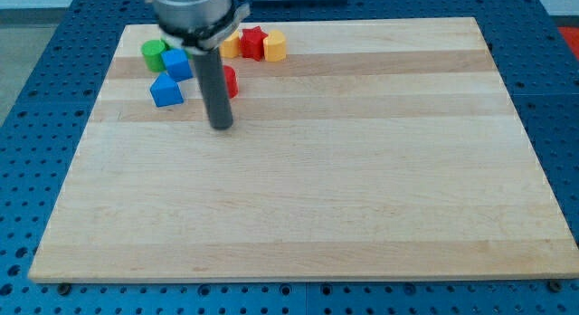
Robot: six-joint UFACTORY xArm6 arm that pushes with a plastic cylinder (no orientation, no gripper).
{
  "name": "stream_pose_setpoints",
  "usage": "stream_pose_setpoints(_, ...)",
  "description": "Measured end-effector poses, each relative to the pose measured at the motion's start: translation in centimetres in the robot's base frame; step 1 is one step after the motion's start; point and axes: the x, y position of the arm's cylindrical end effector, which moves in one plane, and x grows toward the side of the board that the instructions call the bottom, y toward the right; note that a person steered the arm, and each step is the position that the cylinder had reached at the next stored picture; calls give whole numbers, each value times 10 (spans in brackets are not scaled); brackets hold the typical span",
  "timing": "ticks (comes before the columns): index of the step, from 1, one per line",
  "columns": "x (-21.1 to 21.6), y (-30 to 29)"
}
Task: Push the triangle into the green circle
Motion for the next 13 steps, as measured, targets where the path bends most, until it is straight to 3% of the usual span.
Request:
stream_pose_setpoints(1,9,-46)
stream_pose_setpoints(2,7,-49)
stream_pose_setpoints(4,-86,-60)
stream_pose_setpoints(8,-58,-90)
stream_pose_setpoints(9,-68,-90)
stream_pose_setpoints(10,-108,-91)
stream_pose_setpoints(13,-108,-40)
